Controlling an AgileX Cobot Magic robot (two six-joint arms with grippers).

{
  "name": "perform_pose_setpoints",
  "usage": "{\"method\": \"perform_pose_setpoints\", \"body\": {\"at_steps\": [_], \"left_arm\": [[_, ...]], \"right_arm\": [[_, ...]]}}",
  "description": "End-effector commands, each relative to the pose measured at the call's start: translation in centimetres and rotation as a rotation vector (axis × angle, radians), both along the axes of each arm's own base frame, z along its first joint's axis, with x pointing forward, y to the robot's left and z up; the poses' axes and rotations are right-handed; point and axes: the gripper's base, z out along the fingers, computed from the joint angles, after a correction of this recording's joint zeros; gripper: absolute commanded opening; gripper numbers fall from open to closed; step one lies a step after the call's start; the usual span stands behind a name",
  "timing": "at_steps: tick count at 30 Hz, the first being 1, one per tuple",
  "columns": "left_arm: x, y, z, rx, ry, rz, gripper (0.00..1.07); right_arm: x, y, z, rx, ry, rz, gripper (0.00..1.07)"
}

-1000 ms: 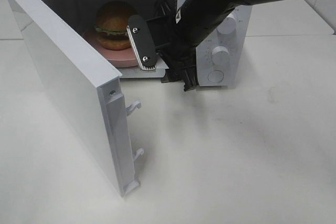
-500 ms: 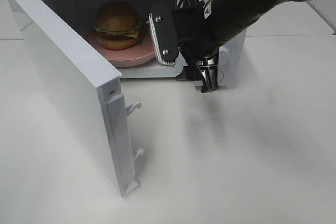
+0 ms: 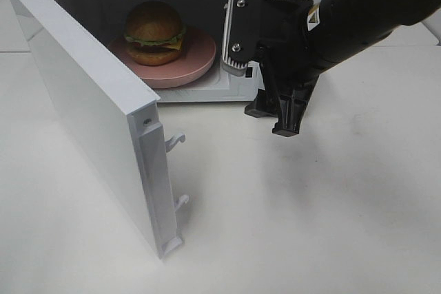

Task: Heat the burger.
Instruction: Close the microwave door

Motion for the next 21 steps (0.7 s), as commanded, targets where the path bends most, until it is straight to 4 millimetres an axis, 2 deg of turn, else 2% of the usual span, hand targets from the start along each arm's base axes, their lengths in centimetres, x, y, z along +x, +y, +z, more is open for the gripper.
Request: {"method": "perform_pose_setpoints", "body": {"at_steps": [1,10,16,21], "left_arm": [[0.0,-0.1,0.0,-0.011,-0.011,0.0,1.0],[0.0,-0.1,0.0,-0.011,-0.011,0.0,1.0],[0.0,-0.1,0.0,-0.011,-0.011,0.0,1.0],[0.0,-0.1,0.0,-0.011,-0.011,0.0,1.0]], "right_arm": [[-0.5,-0.5,0.5,0.066,0.037,-0.099,0.74],[-3.2,-2.3,2.0,0.243,0.17,-0.388,0.74],[-4.8,-3.4,2.0,0.263,0.255,-0.505,0.74],[-7.1,-4.9,1.8,0.264,0.347,-0.631,0.74]]}}
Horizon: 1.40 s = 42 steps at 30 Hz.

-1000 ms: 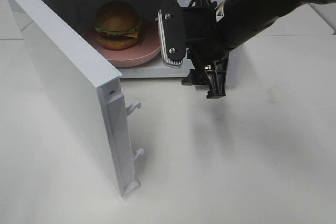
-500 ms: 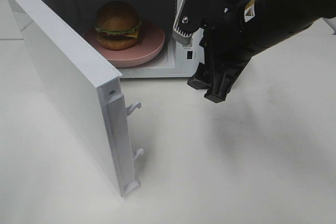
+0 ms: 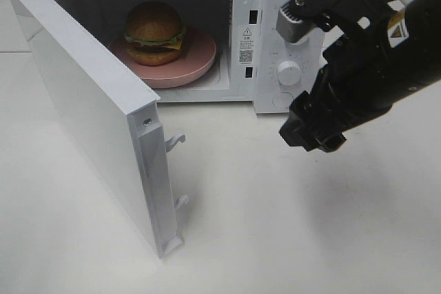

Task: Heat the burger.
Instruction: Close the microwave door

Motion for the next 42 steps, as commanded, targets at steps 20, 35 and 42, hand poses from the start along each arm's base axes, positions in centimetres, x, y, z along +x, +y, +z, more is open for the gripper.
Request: {"method": "perform_pose_setpoints", "body": {"at_steps": [20,35,42], "left_arm": [[0.0,-0.1,0.0,-0.011,-0.011,0.0,1.0],[0.0,-0.1,0.0,-0.011,-0.011,0.0,1.0],[0.0,-0.1,0.0,-0.011,-0.011,0.0,1.0]], "right_arm": [[-8.6,-5.9,2.9,0.0,0.183,-0.219,0.74],[-14.3,-9.6,5.8,0.08,0.091,-0.219,0.74],[-16.0,-10.9,6.0,0.095,0.06,-0.219,0.74]]}}
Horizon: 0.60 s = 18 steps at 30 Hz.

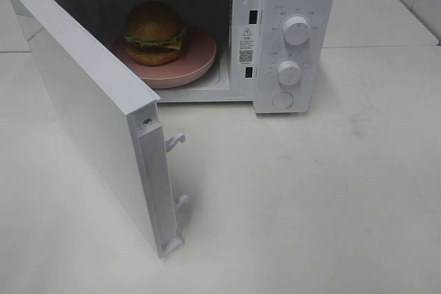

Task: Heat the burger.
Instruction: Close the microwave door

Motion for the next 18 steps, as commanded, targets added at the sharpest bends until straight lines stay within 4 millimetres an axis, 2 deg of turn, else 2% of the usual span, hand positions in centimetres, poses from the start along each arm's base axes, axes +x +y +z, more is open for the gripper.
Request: {"method": "perform_pose_setpoints", "body": {"at_steps": [1,7,11,18], "left_arm": [[0.0,-0.1,0.0,-0.011,-0.011,0.0,1.0],[0.0,-0.1,0.0,-0.011,-0.011,0.0,1.0],[0.0,-0.1,0.0,-0.011,-0.011,0.0,1.0],[0.0,-0.1,0.0,-0.011,-0.011,0.0,1.0]], "right_arm": [[-1.3,-1.0,-0.1,0.001,-0.02,-0.008,0.74],[-2.8,-2.5,-1.1,0.0,-0.083,-0.038,0.74],[-4.0,-3.6,-2.1,0.001,-0.118,-0.133,0.74],[-5.5,-4.4,-3.5,0.024,-0.173,-0.233,0.75]]}}
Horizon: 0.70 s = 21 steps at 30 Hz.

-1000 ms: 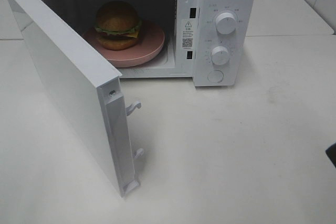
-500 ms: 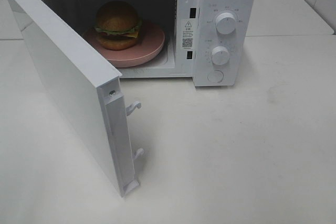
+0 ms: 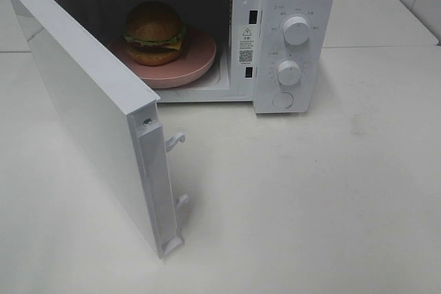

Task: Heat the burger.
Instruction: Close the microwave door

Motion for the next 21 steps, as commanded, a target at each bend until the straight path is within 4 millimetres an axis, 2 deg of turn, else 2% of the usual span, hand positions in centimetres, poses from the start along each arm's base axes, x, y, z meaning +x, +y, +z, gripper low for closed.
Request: {"method": "perform_pose_setpoints", "body": {"at_steps": [1,5,11,21], "left_arm": [[0.0,-0.1,0.0,-0.011,-0.011,0.0,1.0],[0.0,-0.1,0.0,-0.011,-0.011,0.0,1.0],[0.0,-0.1,0.0,-0.011,-0.011,0.0,1.0],[0.0,-0.1,0.0,-0.011,-0.011,0.0,1.0]], "right_arm": [[-0.7,-0.4,-0.8,-0.003,-0.014,-0.043,0.76],[-1.2,-0.6,-1.3,0.008,-0.038,-0.075,0.77],[-2.4,-0.8,-1.3,0.045,-0.145,-0.135,0.76],[-3.1,-0.8,-1.2,0.087,-0.292,-0.203,0.76]]}}
